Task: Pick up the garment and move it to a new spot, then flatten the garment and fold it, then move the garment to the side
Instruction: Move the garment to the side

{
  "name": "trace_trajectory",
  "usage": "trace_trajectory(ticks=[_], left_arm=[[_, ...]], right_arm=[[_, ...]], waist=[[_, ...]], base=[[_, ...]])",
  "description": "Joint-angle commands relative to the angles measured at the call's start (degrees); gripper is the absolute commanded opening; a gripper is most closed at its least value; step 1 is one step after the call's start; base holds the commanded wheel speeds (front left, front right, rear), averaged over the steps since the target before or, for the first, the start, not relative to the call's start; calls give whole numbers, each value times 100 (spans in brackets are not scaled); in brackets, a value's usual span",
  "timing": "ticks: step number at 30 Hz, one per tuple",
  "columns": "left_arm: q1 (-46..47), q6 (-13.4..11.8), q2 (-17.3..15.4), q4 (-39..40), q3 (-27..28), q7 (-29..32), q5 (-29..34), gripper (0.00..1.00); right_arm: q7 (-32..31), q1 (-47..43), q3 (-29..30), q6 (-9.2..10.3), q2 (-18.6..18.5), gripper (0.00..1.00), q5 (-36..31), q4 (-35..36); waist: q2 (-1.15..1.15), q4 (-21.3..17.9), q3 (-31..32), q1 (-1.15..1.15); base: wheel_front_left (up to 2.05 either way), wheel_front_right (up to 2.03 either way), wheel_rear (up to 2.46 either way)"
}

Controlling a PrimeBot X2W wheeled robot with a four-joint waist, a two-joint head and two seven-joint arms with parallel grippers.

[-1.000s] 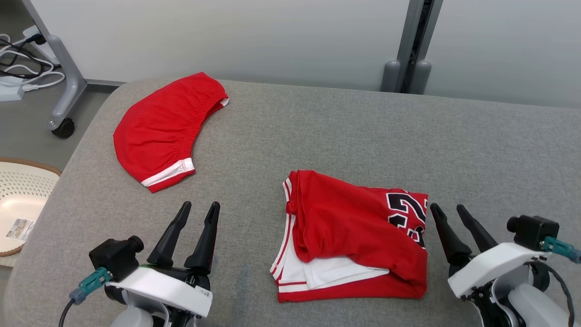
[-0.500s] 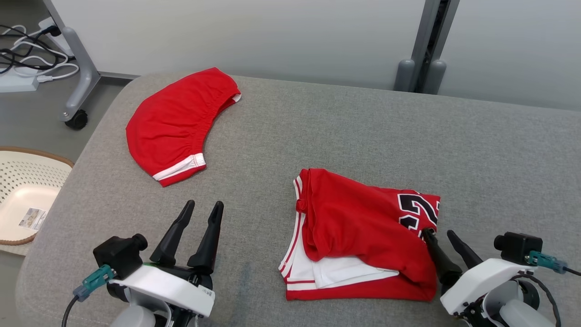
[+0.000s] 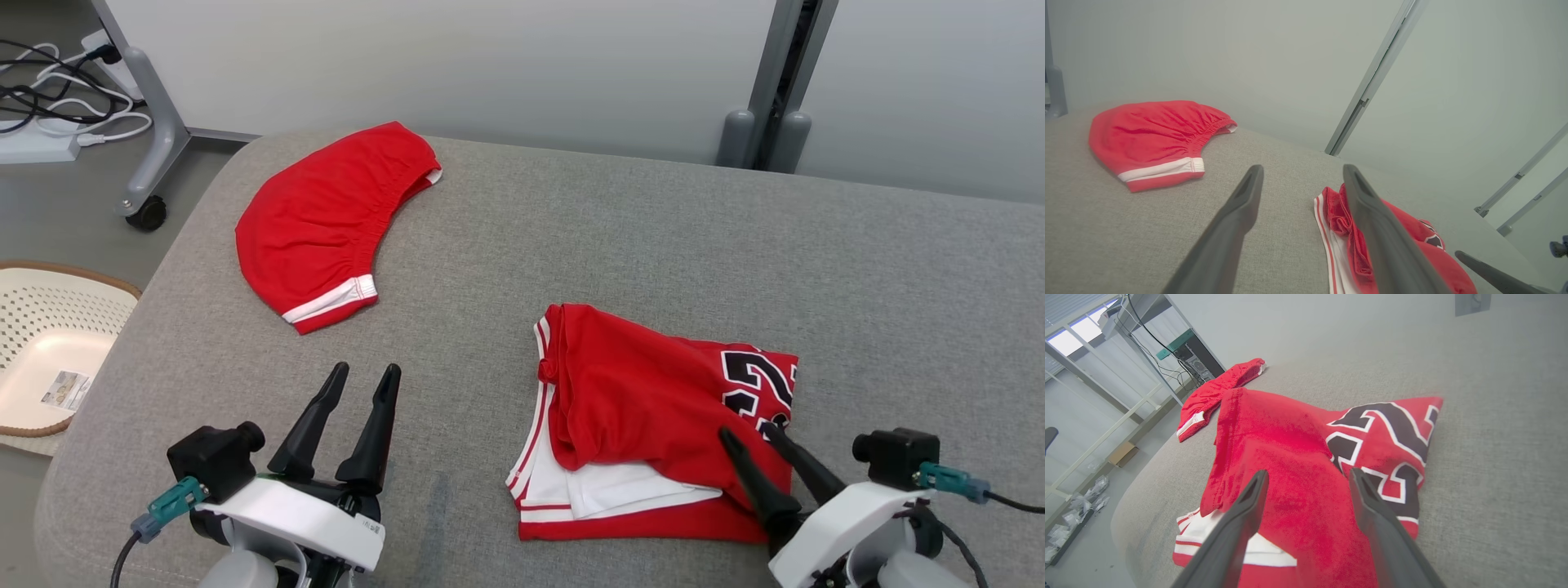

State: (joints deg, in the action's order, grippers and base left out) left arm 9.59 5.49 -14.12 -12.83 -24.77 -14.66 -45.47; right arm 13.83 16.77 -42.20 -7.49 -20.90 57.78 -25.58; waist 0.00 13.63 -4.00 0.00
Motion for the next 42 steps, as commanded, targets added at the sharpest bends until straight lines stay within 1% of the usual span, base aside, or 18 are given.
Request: trace_trajectory(ticks=[1,3,4,5,6,7,10,11,12,14,17,22,29,30,34,39,42], left_arm=[[-16,-29,-54,9,24,-13,-23,100],[-34,-42,-59,22,24,-15,-20,100],[-39,-42,-65,25,21,-14,-21,100],[-39,-46,-69,31,17,-11,-24,100],[-32,-46,-68,33,10,-6,-27,100],[-18,-45,-67,34,3,-1,-27,100],[24,-44,-70,38,-2,7,-29,100],[26,-52,-74,42,1,6,-32,100],[20,-54,-71,44,5,5,-37,100],[11,-54,-66,38,13,2,-47,100],[25,-38,-56,17,1,5,-59,100],[-32,-55,-52,5,46,-10,-86,100],[-29,-20,-48,-13,72,-25,-96,100],[-24,-16,-49,-25,79,-28,-102,100],[-26,-10,-48,-52,78,-28,-120,100],[-23,-9,-45,-61,84,-31,-134,100],[-38,-13,-49,-53,96,-34,-132,100]], right_arm=[[86,-41,87,-2,-70,100,-148,52],[129,-30,313,-2,-6,100,-316,102],[144,-39,418,-2,41,90,-398,108],[147,-52,512,-2,81,49,-468,88],[145,-74,623,-2,114,15,-522,28],[146,-74,730,-2,136,0,-605,-59],[143,3,975,-2,225,0,-870,-299],[144,112,1091,-2,204,0,-1219,-502],[144,120,1128,-2,266,0,-1307,-615],[95,131,1113,-2,358,0,-1385,-768],[-40,151,985,-2,382,0,-1428,-880],[-156,-7,644,-2,385,0,-1256,-714],[-504,-76,60,-2,422,0,-990,-596],[-581,-109,-164,-2,487,0,-897,-535],[-700,-139,-531,-2,530,0,-738,-498],[-645,-7,-900,-2,639,0,-596,-441],[-432,93,-912,-2,578,0,-522,-388]], waist=[[0,-16,10,0],[0,-37,21,0],[0,-46,25,0],[0,-54,25,0],[0,-56,24,0],[0,-54,19,0],[0,-30,0,0],[0,-2,-13,0],[0,15,-15,0],[0,49,-18,0],[0,112,-14,0],[0,180,-10,0],[0,181,0,0],[0,179,8,0],[0,173,31,0],[0,154,43,0],[0,130,55,0]], base=[[0,0,0],[0,0,0],[0,0,0],[0,0,0],[0,0,0],[0,0,0],[0,0,0],[0,0,0],[0,0,0],[0,0,0],[0,0,0],[0,0,0],[0,0,0],[0,0,0],[0,0,0],[0,0,0],[0,0,0]])
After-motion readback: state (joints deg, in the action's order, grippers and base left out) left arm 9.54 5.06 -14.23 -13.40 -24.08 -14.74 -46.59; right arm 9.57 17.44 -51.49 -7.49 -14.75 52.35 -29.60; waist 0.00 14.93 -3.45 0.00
